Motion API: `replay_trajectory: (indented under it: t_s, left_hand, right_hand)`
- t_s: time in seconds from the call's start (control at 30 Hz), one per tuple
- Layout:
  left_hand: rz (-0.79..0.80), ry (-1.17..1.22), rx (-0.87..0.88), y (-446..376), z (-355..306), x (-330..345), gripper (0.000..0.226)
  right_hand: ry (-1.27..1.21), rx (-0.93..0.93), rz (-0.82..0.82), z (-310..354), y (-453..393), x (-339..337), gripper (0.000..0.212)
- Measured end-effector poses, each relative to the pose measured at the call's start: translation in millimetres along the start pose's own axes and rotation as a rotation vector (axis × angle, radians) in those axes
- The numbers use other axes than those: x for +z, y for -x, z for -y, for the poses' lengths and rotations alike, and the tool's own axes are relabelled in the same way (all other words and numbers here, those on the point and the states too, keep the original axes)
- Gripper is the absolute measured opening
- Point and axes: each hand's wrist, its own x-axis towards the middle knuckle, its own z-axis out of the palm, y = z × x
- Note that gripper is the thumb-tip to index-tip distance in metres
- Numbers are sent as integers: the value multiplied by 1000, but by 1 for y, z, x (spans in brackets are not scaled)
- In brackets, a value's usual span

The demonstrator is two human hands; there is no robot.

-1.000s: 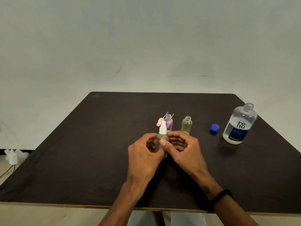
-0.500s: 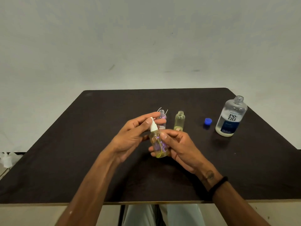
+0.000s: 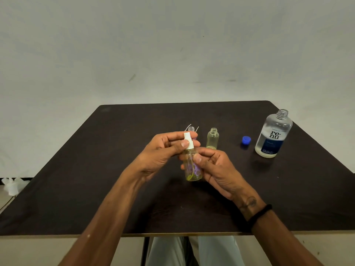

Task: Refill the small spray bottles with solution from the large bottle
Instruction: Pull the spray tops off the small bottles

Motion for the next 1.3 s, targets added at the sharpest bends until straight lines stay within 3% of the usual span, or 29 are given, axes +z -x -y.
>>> replay_trajectory:
  t_s: [0.13, 0.23, 0.4, 0.57, 0.73, 0.87, 0.93, 1.17, 1.3]
  left_hand:
    - [-150, -78, 50, 1, -2, 11, 28]
    - [-401, -227, 72, 2, 0, 19, 32]
    - [-712, -417, 190, 5, 11, 43, 32]
    - [-885, -529, 223, 0, 23, 55, 36]
    - [-766, -568, 171, -2, 22, 51, 46]
    - [-368, -269, 91, 2, 10, 29, 37]
    - [-268, -268, 131, 6, 5, 21, 38]
    - [-207, -569, 130, 3, -4, 12, 40]
    - [-360, -647, 196, 2, -1, 24, 29]
  right_hand:
    - [41, -55, -55, -1, -1, -1, 47]
    - [120, -114, -91, -5, -2, -2, 49]
    - [468, -257, -227, -7, -4, 0, 49]
    - [663, -371, -321, -11, -2, 3, 63]
    - [589, -372, -349, -6, -1, 0, 57]
    - [595, -352, -341, -7, -3, -4, 56]
    - [567, -338, -352, -8, -4, -5, 56]
    - [580, -312, -346, -11, -4, -9, 56]
    - [585, -320, -359, -11, -4, -9, 57]
